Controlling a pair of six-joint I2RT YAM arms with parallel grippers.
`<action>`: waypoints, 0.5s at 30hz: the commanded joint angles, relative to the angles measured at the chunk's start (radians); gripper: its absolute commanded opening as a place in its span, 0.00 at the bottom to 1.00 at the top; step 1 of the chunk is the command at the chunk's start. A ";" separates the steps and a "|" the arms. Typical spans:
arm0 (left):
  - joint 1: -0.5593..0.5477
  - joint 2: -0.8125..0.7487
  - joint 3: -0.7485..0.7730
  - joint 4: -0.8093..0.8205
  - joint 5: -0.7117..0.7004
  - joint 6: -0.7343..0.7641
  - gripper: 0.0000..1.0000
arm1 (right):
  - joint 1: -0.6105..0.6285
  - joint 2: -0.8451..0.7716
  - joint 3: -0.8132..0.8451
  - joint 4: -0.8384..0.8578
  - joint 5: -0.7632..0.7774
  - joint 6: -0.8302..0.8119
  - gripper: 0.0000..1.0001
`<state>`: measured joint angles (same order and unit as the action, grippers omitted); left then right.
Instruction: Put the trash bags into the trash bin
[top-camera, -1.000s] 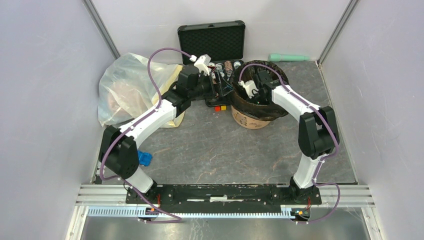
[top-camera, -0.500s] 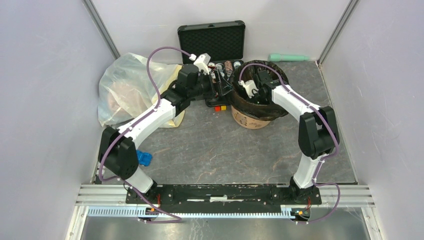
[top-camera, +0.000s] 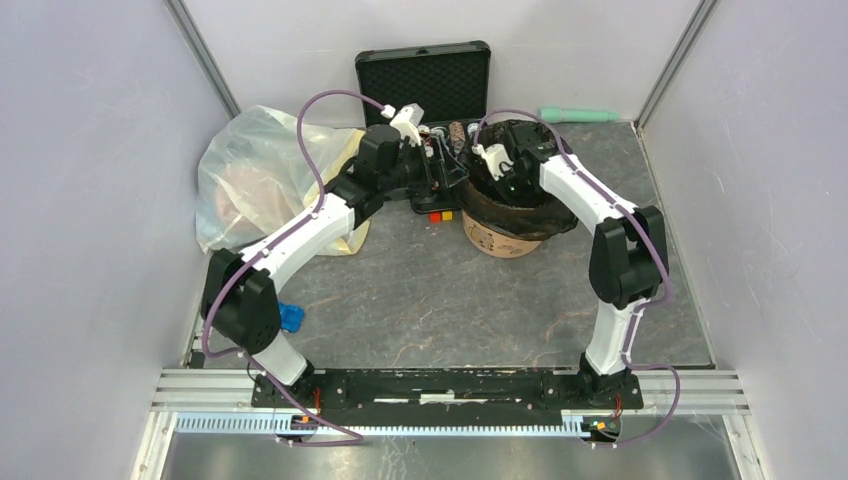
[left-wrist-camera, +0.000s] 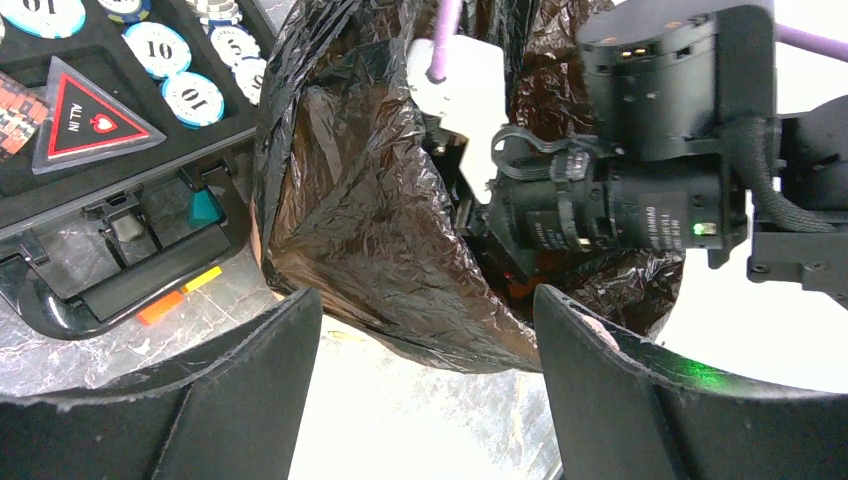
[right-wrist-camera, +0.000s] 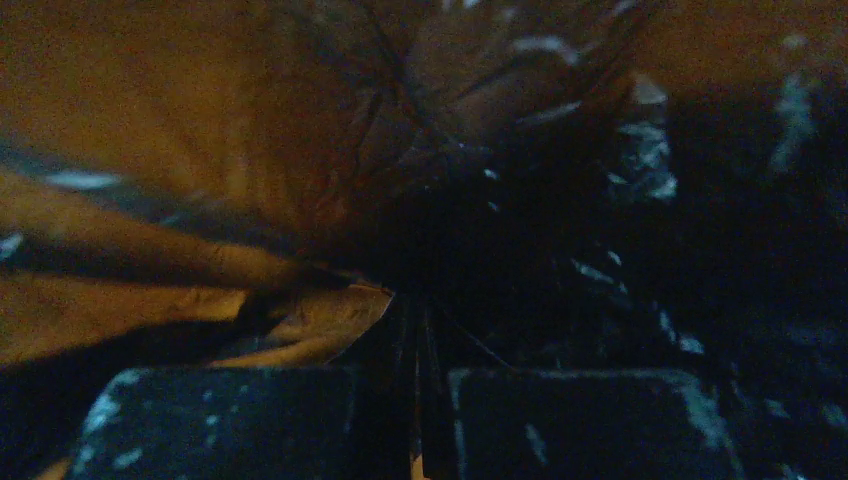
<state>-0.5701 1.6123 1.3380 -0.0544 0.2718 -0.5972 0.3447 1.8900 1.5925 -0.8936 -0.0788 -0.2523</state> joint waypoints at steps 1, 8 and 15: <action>-0.008 0.017 0.055 0.011 0.017 0.029 0.84 | -0.008 0.066 0.061 -0.034 0.001 -0.016 0.00; -0.013 0.053 0.093 -0.007 0.025 0.033 0.84 | -0.019 0.146 0.080 -0.025 -0.018 -0.024 0.00; -0.016 0.058 0.096 -0.008 0.024 0.037 0.84 | -0.019 0.135 -0.011 0.013 -0.030 -0.025 0.00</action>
<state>-0.5804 1.6642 1.3922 -0.0742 0.2749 -0.5972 0.3252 2.0266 1.6138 -0.8825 -0.0971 -0.2672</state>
